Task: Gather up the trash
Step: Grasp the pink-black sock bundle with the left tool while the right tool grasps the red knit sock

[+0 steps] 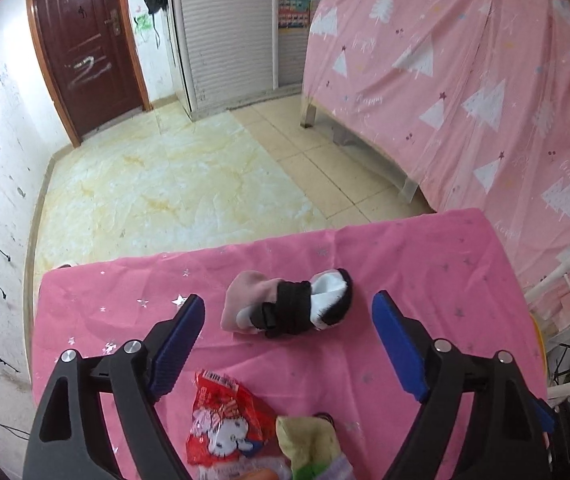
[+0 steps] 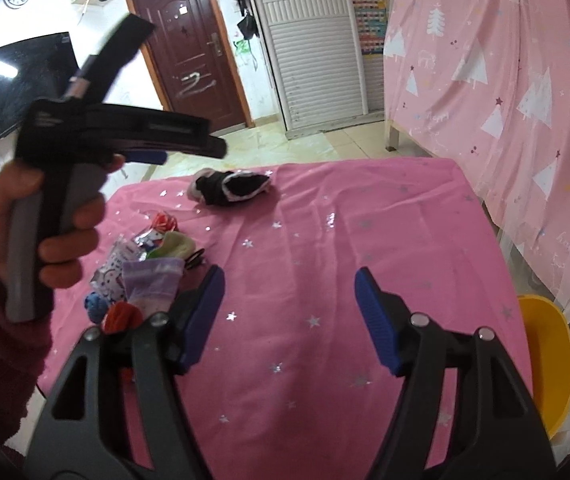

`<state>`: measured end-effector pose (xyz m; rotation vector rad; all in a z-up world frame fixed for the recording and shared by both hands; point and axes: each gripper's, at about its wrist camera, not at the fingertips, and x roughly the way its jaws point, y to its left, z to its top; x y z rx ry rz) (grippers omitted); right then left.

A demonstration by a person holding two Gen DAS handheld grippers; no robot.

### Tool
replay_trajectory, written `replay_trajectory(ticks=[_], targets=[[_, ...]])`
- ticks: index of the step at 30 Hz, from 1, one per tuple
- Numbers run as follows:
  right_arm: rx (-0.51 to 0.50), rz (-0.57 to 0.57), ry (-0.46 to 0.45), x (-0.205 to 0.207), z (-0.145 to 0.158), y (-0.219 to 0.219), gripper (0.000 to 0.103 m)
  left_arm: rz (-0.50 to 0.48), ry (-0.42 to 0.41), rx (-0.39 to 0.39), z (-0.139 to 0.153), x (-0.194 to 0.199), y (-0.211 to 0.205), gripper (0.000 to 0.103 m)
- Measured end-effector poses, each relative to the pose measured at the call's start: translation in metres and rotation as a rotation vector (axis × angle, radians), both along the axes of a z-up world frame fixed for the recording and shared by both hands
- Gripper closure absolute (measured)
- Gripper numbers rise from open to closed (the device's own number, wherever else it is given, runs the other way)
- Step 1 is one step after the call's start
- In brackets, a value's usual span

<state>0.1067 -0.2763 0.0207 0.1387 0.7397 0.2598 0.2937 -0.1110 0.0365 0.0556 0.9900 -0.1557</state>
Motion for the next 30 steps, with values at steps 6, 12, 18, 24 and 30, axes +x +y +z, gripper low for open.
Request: replay_trajectory(ticks=[6, 12, 18, 24, 30], targets=[[-0.007, 0.016, 0.005, 0.002, -0.003, 0.007, 0.031, -0.007, 0.039, 0.023, -0.019, 0.020, -0.001, 0.013], [0.001, 0.049, 0.013, 0.004, -0.006, 0.015, 0.031, -0.029, 0.095, 0.002, -0.037, 0.038, -0.004, 0.009], [0.019, 0.099, 0.021, 0.001, -0.007, 0.022, 0.030, -0.024, 0.160, -0.029, -0.055, 0.047, -0.002, 0.009], [0.064, 0.205, 0.011, -0.014, -0.002, 0.037, 0.023, -0.041, 0.180, -0.045, -0.061, 0.038, 0.001, 0.034], [0.051, 0.305, 0.004, -0.031, 0.001, 0.064, 0.021, -0.057, 0.165, -0.039, -0.056, 0.023, 0.001, 0.046]])
